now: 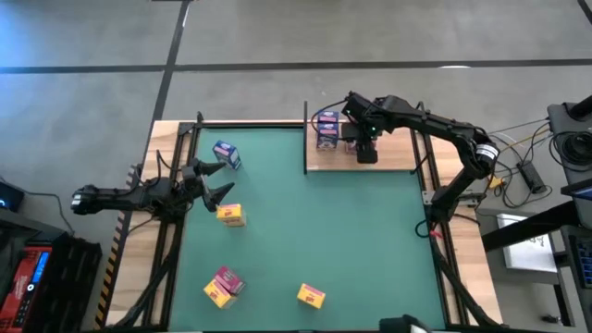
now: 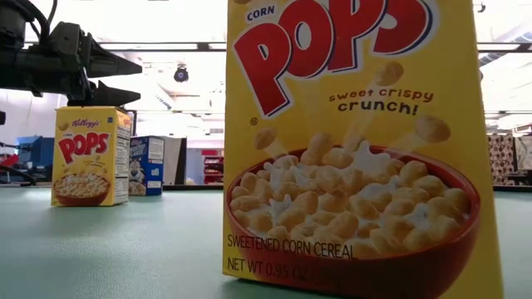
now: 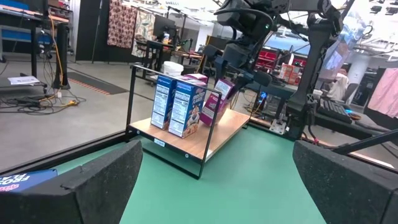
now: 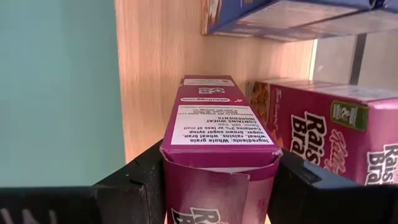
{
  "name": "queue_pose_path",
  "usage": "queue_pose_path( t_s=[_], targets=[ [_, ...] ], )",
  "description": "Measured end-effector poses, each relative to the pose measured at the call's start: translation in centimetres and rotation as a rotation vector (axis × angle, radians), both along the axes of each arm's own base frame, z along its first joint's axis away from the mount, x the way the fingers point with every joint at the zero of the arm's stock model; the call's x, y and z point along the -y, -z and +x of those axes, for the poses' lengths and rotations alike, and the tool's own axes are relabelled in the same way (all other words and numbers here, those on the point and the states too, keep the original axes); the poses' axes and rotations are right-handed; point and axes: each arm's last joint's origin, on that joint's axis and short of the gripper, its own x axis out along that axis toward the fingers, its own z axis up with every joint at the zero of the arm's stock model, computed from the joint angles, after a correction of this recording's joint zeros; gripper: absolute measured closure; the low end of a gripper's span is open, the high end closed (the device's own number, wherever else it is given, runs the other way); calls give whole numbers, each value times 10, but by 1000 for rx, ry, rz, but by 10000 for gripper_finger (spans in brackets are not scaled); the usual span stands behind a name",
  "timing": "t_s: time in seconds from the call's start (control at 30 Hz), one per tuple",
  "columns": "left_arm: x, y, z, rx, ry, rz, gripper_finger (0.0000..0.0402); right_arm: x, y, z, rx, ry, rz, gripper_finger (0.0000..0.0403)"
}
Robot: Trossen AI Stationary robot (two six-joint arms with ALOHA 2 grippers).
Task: Stack cereal on shelf
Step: Put the right pink cereal box on the shelf
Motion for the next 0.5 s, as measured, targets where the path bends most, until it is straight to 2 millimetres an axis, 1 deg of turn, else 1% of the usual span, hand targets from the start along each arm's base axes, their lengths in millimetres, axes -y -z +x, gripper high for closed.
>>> queue_pose_path(
  t_s=[0.3,0.5],
  targets=[
    [0,0,0,0,0,0,2,1,0,1,14,3,-7,214],
    [0,0,0,0,0,0,2,1,-1,1,16,4,-5,191]
  ],
)
